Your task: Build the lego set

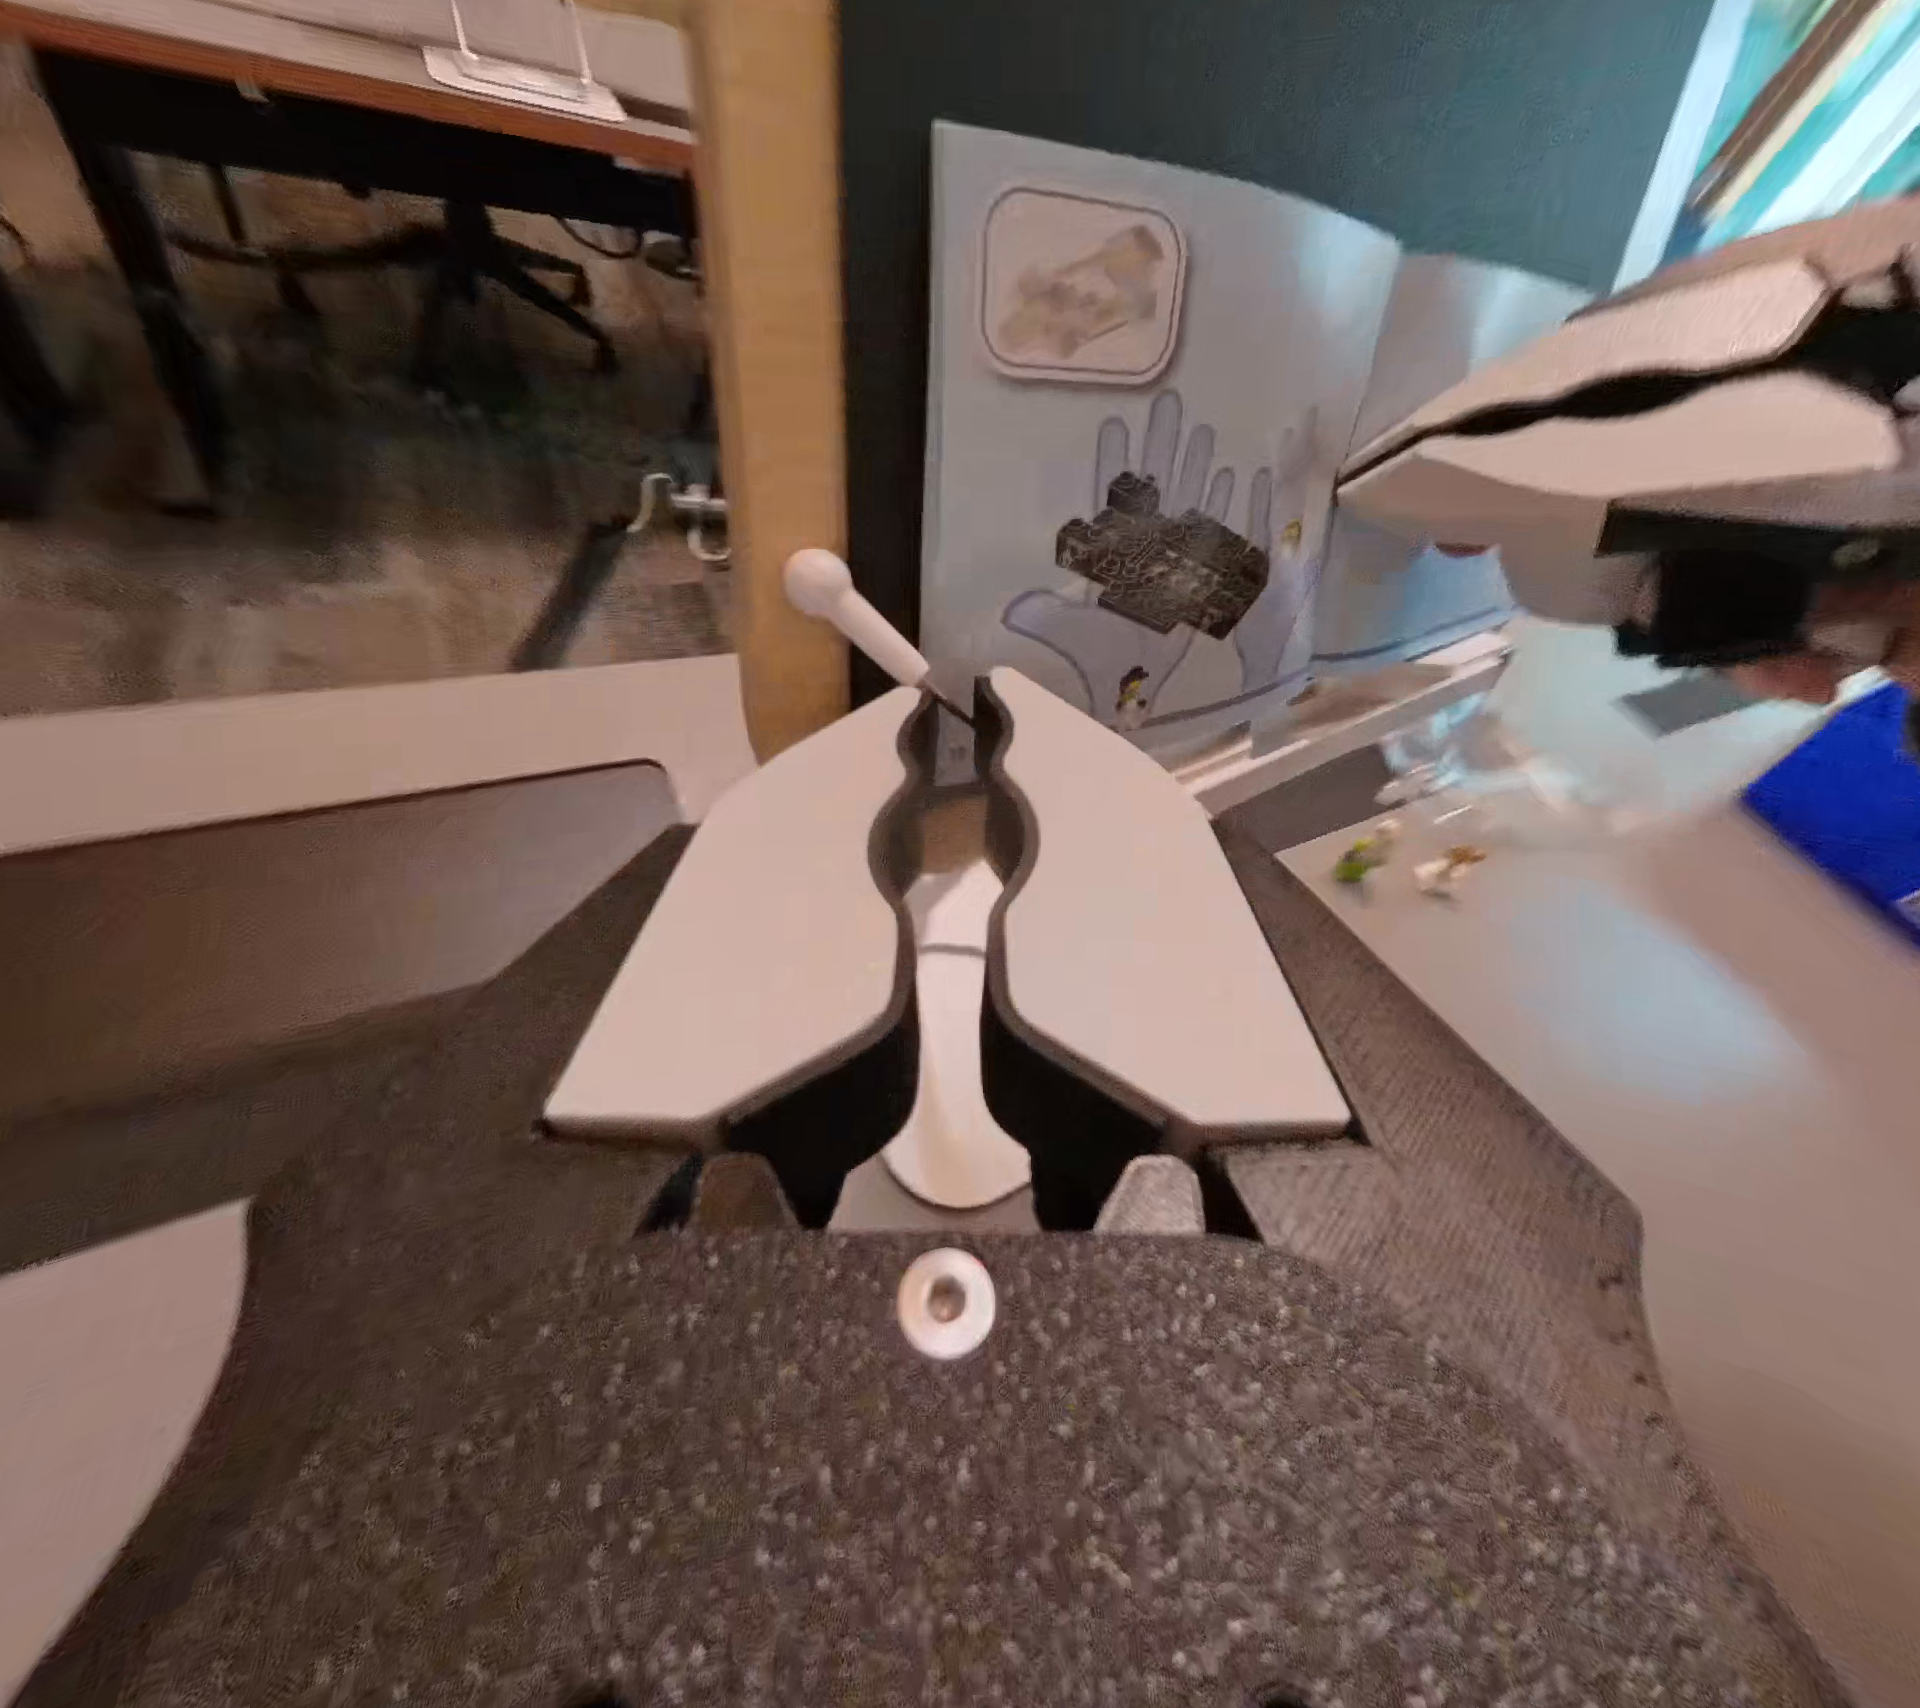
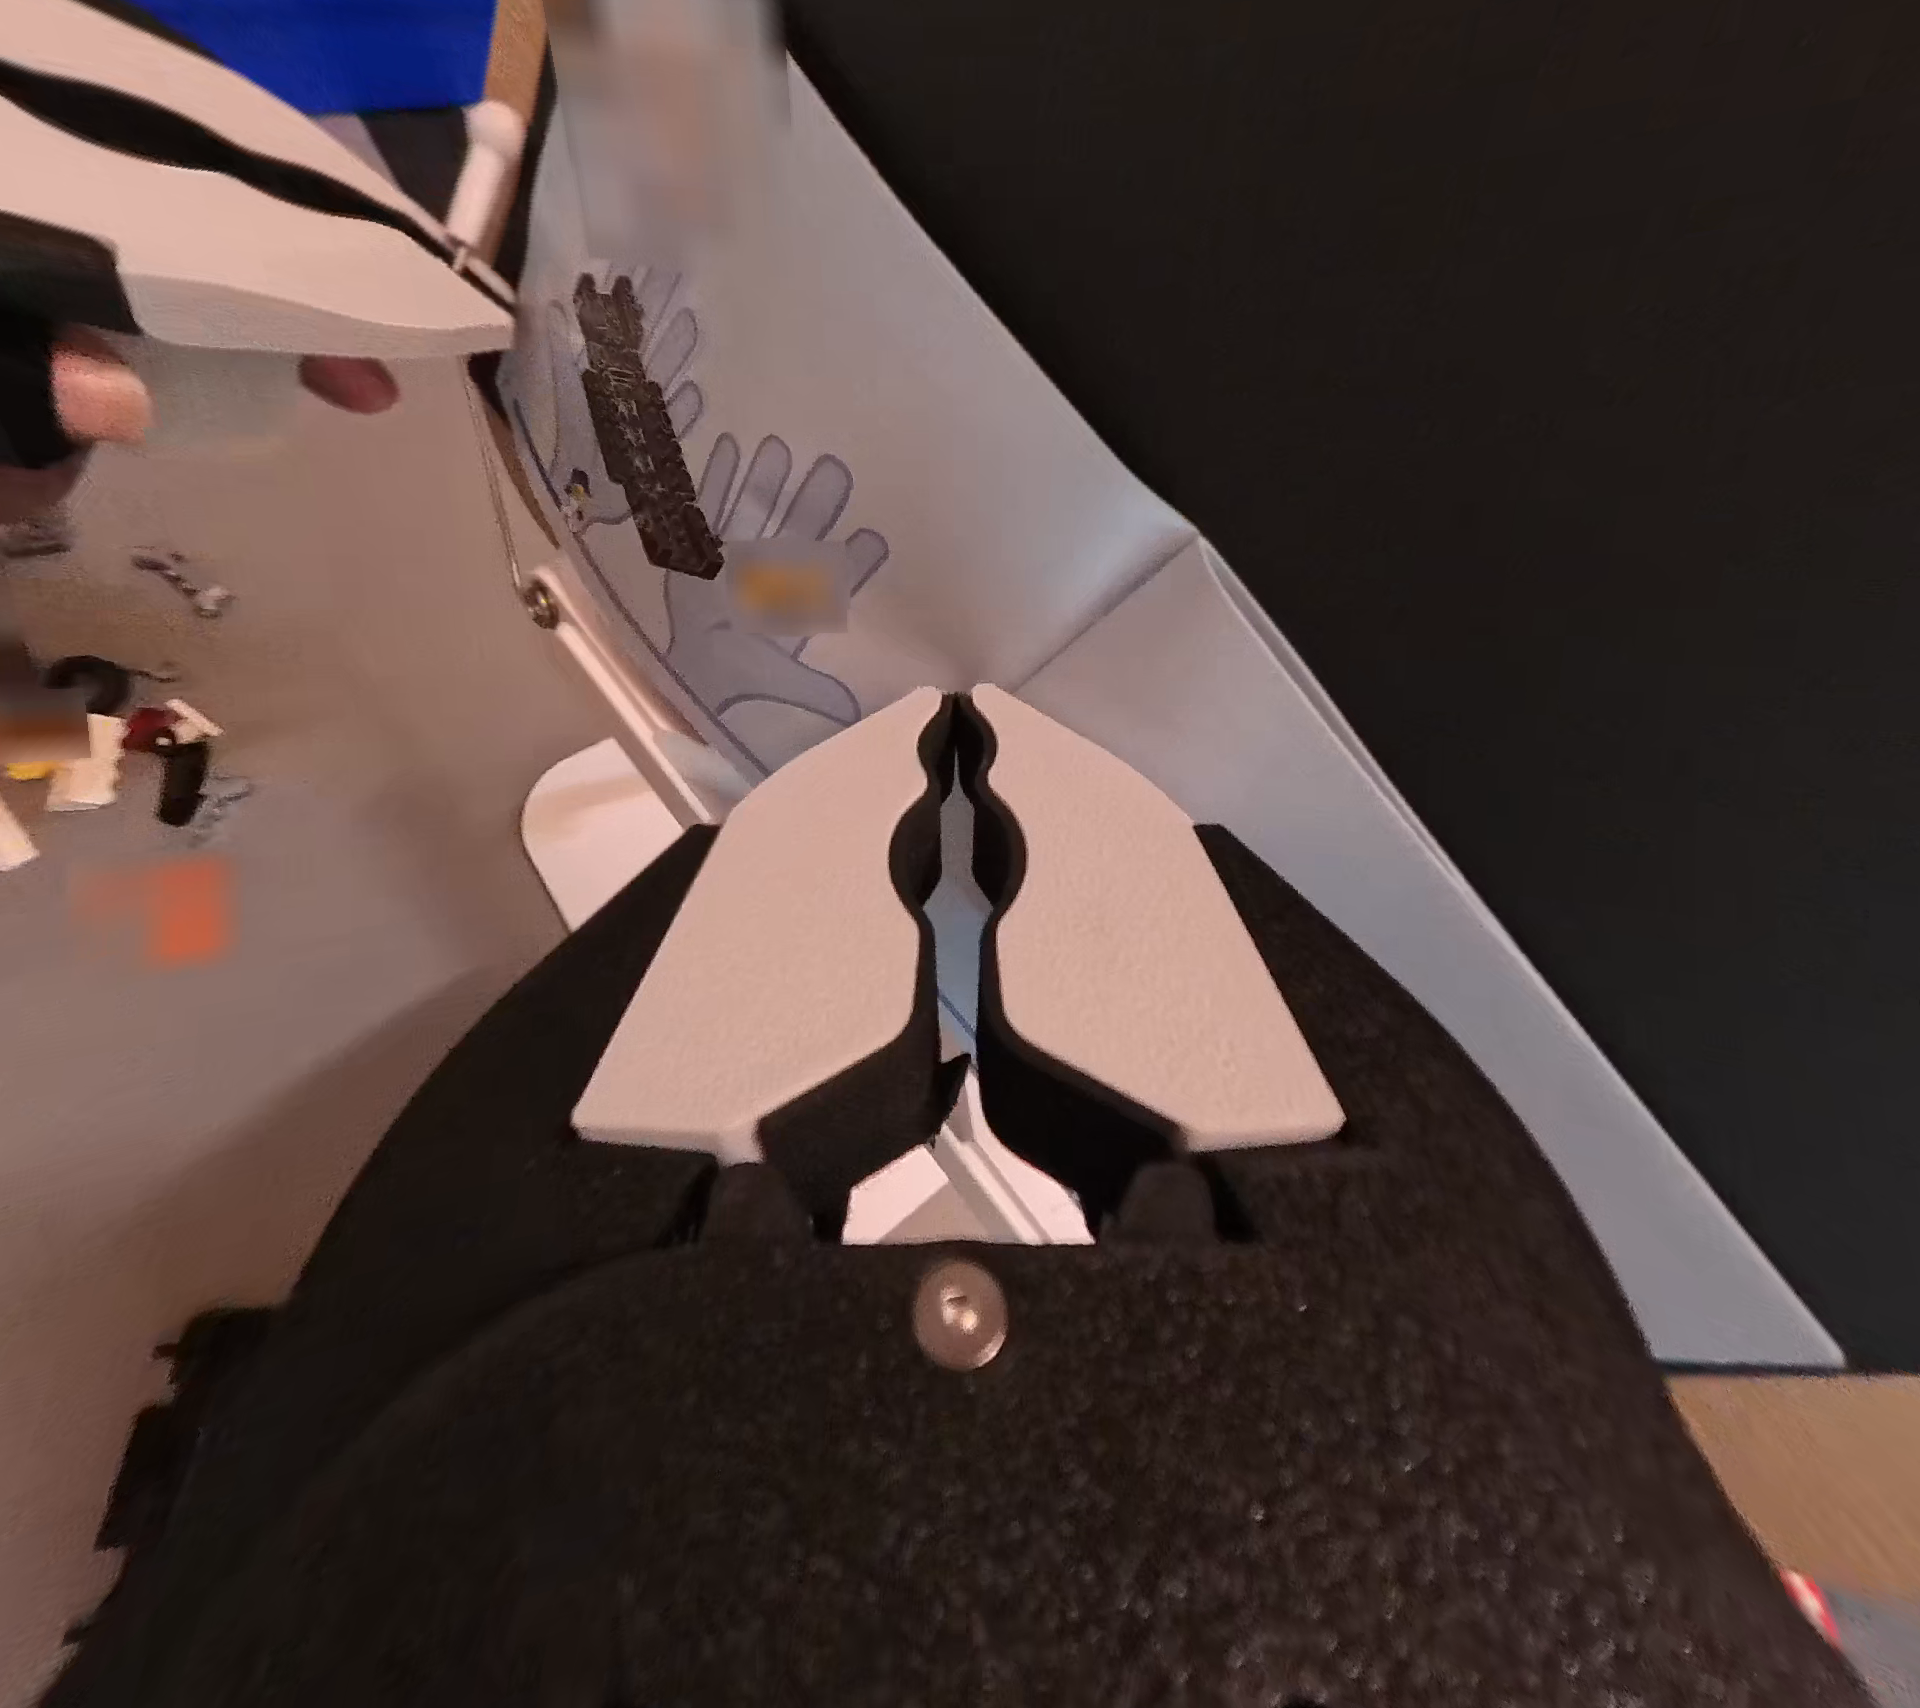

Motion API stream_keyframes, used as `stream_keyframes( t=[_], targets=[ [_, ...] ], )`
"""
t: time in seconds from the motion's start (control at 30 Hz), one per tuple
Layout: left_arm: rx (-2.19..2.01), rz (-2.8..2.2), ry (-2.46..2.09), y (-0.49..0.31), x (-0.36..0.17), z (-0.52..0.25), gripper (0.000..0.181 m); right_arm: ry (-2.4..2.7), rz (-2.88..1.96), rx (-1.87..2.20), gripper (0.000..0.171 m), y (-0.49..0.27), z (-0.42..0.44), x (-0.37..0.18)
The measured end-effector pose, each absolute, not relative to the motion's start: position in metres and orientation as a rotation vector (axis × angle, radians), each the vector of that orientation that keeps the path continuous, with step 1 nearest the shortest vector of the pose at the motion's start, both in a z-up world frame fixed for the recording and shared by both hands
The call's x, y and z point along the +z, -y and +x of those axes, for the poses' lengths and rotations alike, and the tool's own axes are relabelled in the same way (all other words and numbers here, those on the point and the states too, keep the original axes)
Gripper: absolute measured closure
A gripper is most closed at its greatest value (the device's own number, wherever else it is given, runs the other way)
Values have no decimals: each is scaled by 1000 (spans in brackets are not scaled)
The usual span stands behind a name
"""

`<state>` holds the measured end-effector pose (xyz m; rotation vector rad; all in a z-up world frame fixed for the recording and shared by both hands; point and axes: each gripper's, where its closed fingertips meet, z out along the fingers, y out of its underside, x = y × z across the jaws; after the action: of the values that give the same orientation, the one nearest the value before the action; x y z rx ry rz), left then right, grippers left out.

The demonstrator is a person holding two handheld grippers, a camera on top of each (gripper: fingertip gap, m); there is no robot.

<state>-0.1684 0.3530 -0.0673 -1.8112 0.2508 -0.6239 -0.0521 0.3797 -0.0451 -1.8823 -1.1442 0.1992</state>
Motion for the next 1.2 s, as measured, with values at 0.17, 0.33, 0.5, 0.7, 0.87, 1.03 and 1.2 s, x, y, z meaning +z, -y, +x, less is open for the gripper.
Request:
stream_keyframes(
  t=[0.17, 0.33, 0.5, 0.7, 0.87, 1.03, 1.2],
  targets=[
    [-912, -1796, 2, -342, -82, -174, 173, 1170, -1867, -22, 171, -377, -52, -48],
    [-1070, -1818, 63, -297, -105, -172, 176, 1199, -1830, -117, 171, -376, -54, -51],
    [-825, -1750, -281, -262, -76, -138, 180, 1163, -1856, -124, 171, -377, -54, -51],
    [-360, -1700, -559, -315, -44, -108, 181, 1202, -1709, -200, 171, -382, -57, -41],
    [-75, -1817, -731, -360, -69, -110, 181, 1197, -1715, -153, 171, -379, -57, -42],
    [-24, -1829, -743, -360, -76, -112, 181, 1187, -1706, -43, 171, -364, -47, -41],
    [11, -1810, -776, -360, -79, -110, 181, 1197, -1827, -101, 171, -361, -5, -62]
  ],
)
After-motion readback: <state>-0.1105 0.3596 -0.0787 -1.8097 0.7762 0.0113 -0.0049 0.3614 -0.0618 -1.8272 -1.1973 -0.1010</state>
